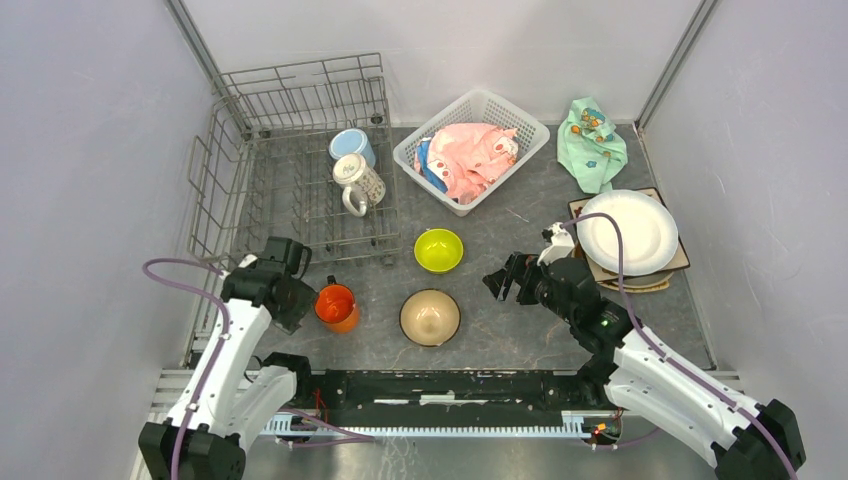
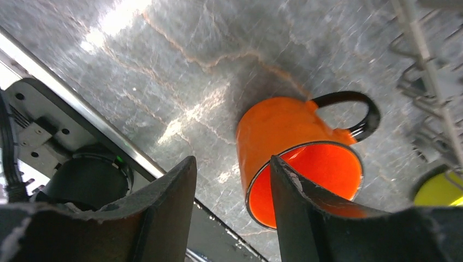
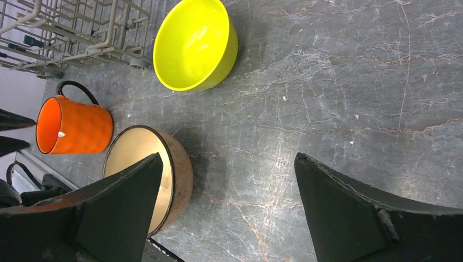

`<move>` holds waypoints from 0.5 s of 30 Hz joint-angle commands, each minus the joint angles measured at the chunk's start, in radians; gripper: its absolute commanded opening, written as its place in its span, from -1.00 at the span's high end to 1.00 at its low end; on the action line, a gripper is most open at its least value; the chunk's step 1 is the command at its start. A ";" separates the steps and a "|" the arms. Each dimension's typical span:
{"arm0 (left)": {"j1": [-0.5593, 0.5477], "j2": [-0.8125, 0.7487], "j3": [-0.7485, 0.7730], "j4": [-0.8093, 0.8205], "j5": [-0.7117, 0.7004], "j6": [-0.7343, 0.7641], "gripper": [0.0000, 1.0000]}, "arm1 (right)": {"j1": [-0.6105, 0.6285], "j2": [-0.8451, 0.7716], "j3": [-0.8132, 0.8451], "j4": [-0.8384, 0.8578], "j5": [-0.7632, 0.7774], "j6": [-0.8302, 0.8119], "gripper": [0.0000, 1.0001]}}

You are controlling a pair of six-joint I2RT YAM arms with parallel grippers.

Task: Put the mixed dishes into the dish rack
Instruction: Pick up the cup at the corner of the board.

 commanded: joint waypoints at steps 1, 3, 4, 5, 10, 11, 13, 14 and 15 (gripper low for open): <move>0.000 -0.025 -0.065 0.099 0.102 -0.041 -0.18 | -0.002 -0.015 -0.003 0.045 0.020 0.010 -0.96; 0.001 -0.027 -0.080 0.113 0.115 -0.039 -0.21 | -0.002 -0.015 0.005 0.041 0.014 0.009 -0.96; 0.000 -0.028 -0.083 0.112 0.115 -0.038 -0.22 | -0.003 -0.016 0.006 0.039 0.011 0.009 -0.96; 0.000 -0.028 -0.083 0.110 0.111 -0.036 -0.22 | -0.002 -0.018 0.006 0.039 0.012 0.009 -0.96; 0.000 -0.043 -0.077 0.104 0.107 -0.032 -0.25 | -0.003 -0.029 -0.010 0.045 0.012 0.019 -0.96; 0.000 -0.049 -0.076 0.108 0.107 -0.032 -0.24 | -0.001 -0.032 -0.013 0.048 0.012 0.022 -0.96; 0.000 -0.054 -0.085 0.111 0.107 -0.038 -0.21 | -0.002 -0.035 -0.018 0.055 0.010 0.025 -0.96; 0.000 -0.056 -0.092 0.110 0.108 -0.042 -0.19 | -0.002 -0.035 -0.020 0.057 0.008 0.026 -0.96; 0.000 -0.055 -0.100 0.112 0.110 -0.046 -0.18 | -0.001 -0.034 -0.020 0.056 0.008 0.026 -0.96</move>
